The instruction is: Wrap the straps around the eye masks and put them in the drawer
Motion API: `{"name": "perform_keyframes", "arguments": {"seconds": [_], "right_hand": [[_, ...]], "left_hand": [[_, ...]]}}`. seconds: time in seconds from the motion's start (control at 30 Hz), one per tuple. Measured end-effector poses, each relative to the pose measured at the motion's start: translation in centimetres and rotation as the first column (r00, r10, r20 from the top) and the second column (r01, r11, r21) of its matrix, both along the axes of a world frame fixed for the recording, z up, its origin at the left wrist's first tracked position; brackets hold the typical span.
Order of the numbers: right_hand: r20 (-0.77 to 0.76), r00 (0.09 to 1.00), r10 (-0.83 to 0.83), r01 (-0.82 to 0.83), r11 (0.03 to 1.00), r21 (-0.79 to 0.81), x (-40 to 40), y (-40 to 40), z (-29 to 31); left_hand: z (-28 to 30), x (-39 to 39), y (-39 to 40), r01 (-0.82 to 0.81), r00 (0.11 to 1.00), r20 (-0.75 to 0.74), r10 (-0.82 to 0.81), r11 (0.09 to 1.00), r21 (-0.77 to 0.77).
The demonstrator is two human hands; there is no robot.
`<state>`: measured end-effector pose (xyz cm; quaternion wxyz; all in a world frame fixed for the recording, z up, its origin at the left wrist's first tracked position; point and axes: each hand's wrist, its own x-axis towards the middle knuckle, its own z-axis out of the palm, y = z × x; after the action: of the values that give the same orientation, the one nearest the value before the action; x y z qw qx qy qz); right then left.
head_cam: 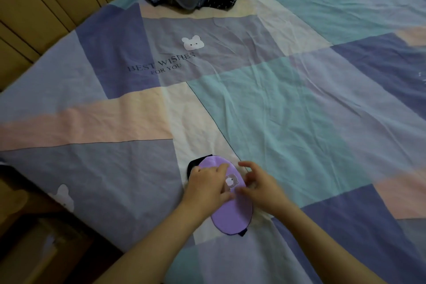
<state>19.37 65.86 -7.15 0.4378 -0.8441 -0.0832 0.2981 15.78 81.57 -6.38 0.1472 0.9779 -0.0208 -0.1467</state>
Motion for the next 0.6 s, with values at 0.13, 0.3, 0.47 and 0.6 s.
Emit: {"name": "perform_keyframes", "arguments": {"seconds": [0.13, 0.3, 0.47, 0.6], "right_hand": [[-0.038, 0.949, -0.314, 0.302, 0.865, 0.400, 0.3, 0.9, 2.4], [0.028, 0.956, -0.292, 0.264, 0.896, 0.356, 1.5, 1.7, 5.3], [-0.123, 0.930, -0.346, 0.363, 0.820, 0.442, 2.0, 3.4, 7.3], [-0.306, 0.885, -0.351, 0.457, 0.783, 0.422, 0.8, 4.2, 6.8]], "left_hand": [[2.2, -0.5, 1.3, -0.173, 0.982, 0.013, 0.187, 0.931, -0.320], [4.7, 1.4, 2.6, -0.381, 0.904, -0.154, 0.398, 0.592, -0.710], [7.0, 2.1, 3.4, -0.527, 0.811, -0.432, 0.396, 0.171, -0.833], [6.0, 2.3, 5.0, -0.584, 0.738, -0.466, 0.488, 0.117, -0.803]]}}
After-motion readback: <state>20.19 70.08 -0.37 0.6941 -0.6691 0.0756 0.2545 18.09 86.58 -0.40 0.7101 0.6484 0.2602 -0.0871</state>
